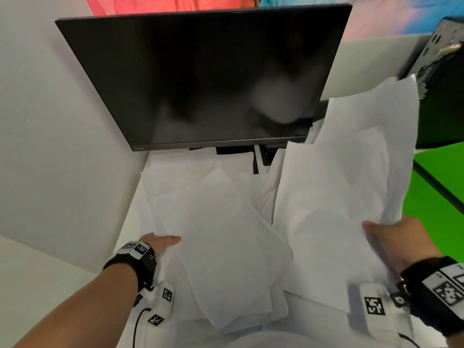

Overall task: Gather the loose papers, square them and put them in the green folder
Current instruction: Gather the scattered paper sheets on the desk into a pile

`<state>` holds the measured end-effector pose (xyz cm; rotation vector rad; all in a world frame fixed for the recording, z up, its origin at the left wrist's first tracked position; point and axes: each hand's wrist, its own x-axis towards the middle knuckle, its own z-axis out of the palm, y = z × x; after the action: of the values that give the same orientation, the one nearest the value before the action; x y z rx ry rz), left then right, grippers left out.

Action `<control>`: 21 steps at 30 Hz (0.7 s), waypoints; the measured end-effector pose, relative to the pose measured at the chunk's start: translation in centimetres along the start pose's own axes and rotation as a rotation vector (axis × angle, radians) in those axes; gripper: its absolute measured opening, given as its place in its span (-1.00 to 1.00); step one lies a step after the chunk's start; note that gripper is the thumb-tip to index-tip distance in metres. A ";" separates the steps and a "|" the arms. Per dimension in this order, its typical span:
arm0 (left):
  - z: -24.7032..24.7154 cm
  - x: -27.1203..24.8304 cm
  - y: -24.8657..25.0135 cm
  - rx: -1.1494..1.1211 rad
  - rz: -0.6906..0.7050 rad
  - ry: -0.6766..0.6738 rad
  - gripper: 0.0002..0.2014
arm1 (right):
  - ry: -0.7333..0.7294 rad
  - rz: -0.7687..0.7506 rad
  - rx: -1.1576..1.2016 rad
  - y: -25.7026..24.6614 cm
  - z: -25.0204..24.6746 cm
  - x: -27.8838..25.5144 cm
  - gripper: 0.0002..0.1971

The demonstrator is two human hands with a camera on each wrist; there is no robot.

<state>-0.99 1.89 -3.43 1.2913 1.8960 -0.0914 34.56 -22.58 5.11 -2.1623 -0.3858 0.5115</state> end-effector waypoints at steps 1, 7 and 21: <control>-0.1 -0.1 0.0 0.000 0.001 0.001 -0.11 | 0.032 0.016 0.002 0.0 -0.3 0.2 -0.78; 0.4 -1.5 1.6 0.055 0.060 -0.017 -0.14 | 0.158 0.071 0.061 -0.6 -1.5 0.9 -0.63; 2.4 -3.4 3.1 0.102 0.118 -0.093 -0.23 | 0.166 0.019 0.442 -3.0 -5.6 2.2 -0.45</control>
<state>3.35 -0.34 -1.63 1.4402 1.7516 -0.1859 38.86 -23.63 10.10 -1.7646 -0.1425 0.3824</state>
